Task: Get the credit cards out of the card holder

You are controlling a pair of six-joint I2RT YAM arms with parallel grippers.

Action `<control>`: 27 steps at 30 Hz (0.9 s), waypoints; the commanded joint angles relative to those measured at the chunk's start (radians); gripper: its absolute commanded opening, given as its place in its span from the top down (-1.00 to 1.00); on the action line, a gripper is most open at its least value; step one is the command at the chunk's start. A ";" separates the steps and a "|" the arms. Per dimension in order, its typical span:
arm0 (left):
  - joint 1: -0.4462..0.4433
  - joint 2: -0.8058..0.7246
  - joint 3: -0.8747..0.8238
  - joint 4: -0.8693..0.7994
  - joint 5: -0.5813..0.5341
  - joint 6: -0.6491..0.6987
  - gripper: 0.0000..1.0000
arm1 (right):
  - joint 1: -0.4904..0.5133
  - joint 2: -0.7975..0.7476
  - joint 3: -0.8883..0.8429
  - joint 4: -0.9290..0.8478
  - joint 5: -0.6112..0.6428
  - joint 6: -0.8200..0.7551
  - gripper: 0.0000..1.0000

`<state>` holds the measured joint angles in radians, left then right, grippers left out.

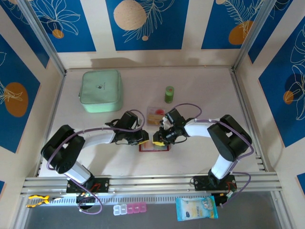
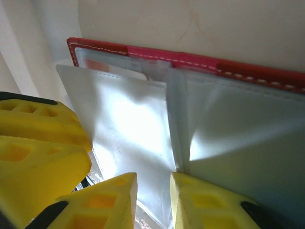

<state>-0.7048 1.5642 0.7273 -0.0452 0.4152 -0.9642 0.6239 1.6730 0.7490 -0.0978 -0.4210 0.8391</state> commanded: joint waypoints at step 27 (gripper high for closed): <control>-0.128 0.216 0.247 0.033 0.062 -0.018 -0.09 | -0.198 -0.408 -0.050 -0.302 0.098 -0.082 0.27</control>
<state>-0.8173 1.7504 0.9390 -0.0360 0.4465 -0.9791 0.4370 1.2922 0.7128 -0.3565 -0.3168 0.7769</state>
